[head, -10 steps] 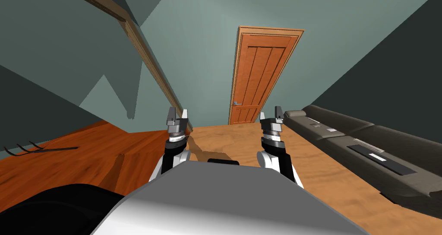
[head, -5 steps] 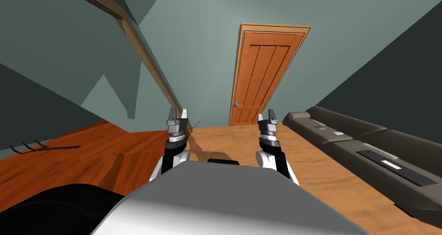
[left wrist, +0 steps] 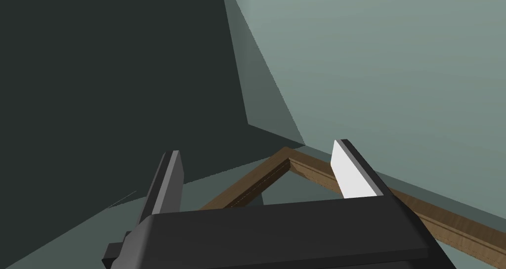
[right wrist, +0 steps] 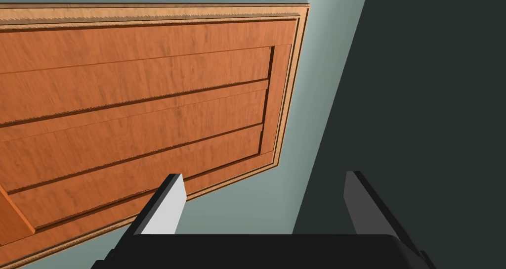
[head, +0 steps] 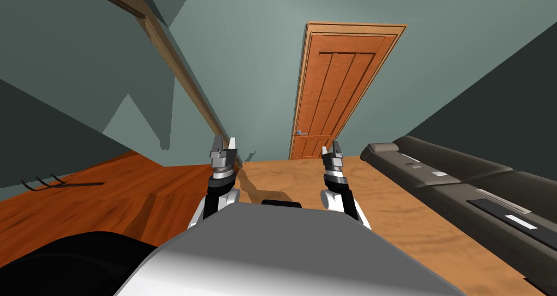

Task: Pull the door open

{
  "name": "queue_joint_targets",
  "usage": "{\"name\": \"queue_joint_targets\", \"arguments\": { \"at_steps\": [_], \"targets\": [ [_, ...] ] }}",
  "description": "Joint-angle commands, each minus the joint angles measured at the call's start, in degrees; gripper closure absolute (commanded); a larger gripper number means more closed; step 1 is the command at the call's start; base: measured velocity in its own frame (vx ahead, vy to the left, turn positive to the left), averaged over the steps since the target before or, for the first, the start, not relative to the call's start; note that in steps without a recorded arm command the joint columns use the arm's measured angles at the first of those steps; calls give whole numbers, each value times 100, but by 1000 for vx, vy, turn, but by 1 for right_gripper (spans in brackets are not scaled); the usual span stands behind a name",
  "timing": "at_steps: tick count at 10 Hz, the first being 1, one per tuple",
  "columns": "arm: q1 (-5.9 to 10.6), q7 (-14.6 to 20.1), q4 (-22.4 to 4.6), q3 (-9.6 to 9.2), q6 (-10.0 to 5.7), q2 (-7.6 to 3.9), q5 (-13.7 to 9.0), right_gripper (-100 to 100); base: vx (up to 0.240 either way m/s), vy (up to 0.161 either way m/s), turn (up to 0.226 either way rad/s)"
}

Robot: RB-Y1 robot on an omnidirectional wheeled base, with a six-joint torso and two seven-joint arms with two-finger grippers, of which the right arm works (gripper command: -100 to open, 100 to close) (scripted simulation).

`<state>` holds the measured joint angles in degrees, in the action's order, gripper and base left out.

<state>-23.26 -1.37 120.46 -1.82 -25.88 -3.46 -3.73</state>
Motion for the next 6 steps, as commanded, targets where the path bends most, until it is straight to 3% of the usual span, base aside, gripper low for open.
{"name": "queue_joint_targets", "arguments": {
  "at_steps": [1,6],
  "targets": [
    [77,25,-211,14,-50,-30,-2,-100,75,-20,39],
    [258,115,-853,46,-221,-134,-10,-100,85,-22,40]
  ]
}}
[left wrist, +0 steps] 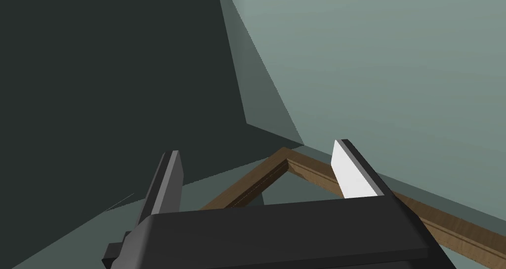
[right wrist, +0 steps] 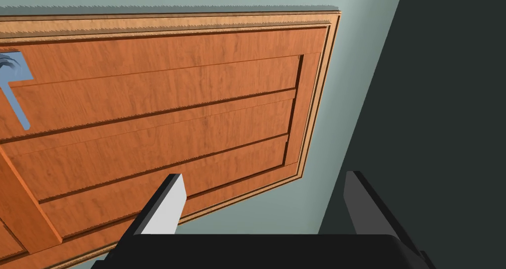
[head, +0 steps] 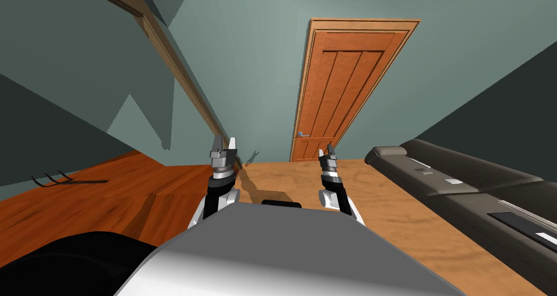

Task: Pull the door open

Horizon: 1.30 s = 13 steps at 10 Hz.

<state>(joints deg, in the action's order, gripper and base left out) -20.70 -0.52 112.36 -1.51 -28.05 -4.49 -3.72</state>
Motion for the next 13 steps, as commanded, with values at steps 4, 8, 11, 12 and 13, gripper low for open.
{"name": "queue_joint_targets", "arguments": {
  "at_steps": [4,8,11,12,13],
  "targets": [
    [162,109,-612,44,-154,-113,-18,-100,101,-28,41],
    [331,193,-1213,74,-314,-194,-26,-100,92,-30,45],
    [461,257,-1677,97,-437,-254,-31,-100,98,-22,46],
    [506,279,-1835,105,-479,-274,-33,-100,102,-33,46],
    [550,301,-1982,113,-521,-293,-35,-100,90,-31,56]
  ]
}}
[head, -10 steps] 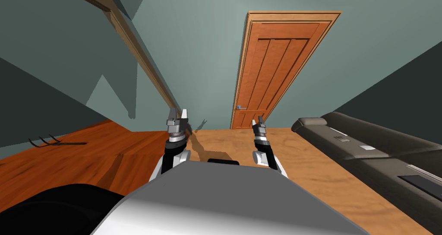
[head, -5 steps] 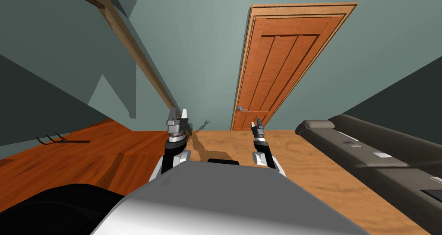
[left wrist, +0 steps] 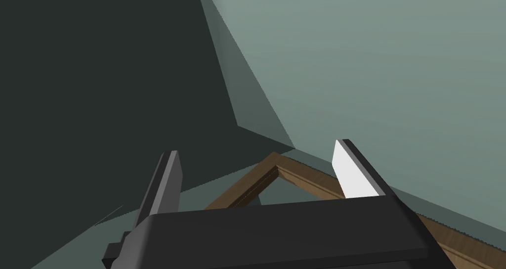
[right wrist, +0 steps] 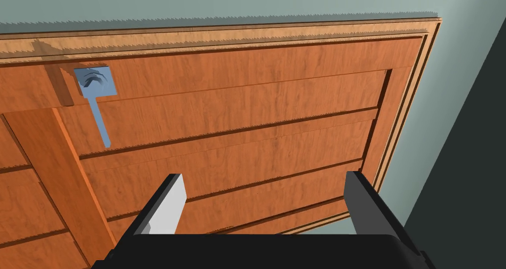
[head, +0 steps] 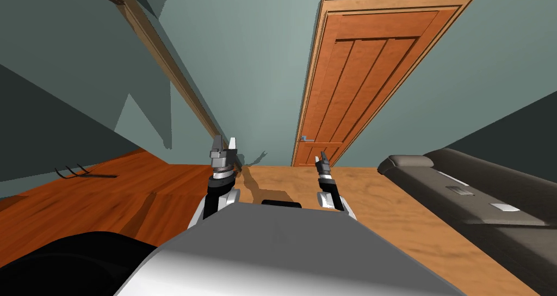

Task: Pull the door open

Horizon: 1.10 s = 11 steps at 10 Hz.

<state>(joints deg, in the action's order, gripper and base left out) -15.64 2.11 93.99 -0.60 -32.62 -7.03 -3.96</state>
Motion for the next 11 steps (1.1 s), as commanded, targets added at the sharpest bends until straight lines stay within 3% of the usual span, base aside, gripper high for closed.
{"name": "queue_joint_targets", "arguments": {
  "at_steps": [1,11],
  "targets": [
    [89,61,-286,29,-106,-58,-14,-100,94,-52,41],
    [487,258,-1731,100,-482,-219,-32,-100,84,-31,43]
  ]
}}
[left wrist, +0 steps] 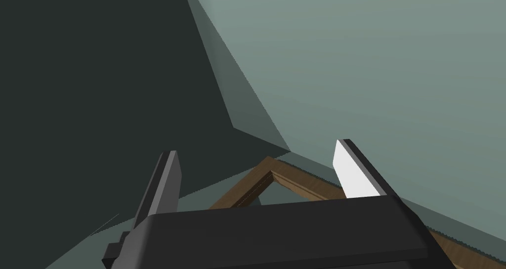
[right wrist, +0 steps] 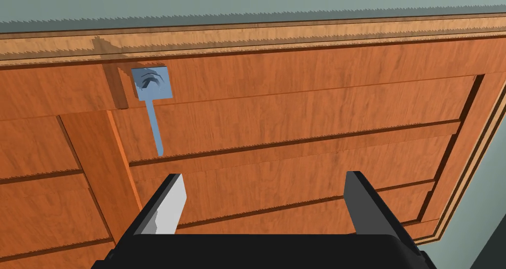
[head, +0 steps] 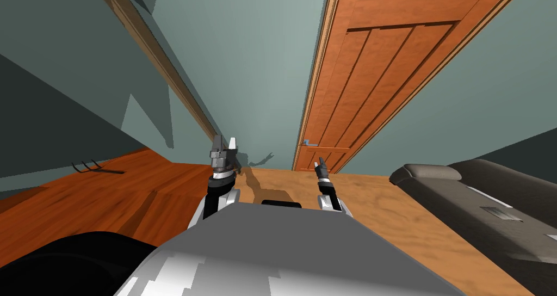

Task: Pull the door open

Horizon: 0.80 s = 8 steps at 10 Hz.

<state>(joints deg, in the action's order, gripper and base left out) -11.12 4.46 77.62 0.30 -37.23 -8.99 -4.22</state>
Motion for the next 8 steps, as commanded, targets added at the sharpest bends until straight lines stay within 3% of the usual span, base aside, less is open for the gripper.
{"name": "queue_joint_targets", "arguments": {
  "at_steps": [1,5,6,8],
  "targets": [
    [78,44,-248,18,-63,-40,-7,-100,97,-47,46],
    [244,127,-840,47,-220,-102,-15,-100,97,-40,45],
    [244,127,-840,47,-220,-102,-15,-100,54,-17,14],
    [326,167,-1130,62,-297,-133,-18,-100,57,-26,34]
  ]
}}
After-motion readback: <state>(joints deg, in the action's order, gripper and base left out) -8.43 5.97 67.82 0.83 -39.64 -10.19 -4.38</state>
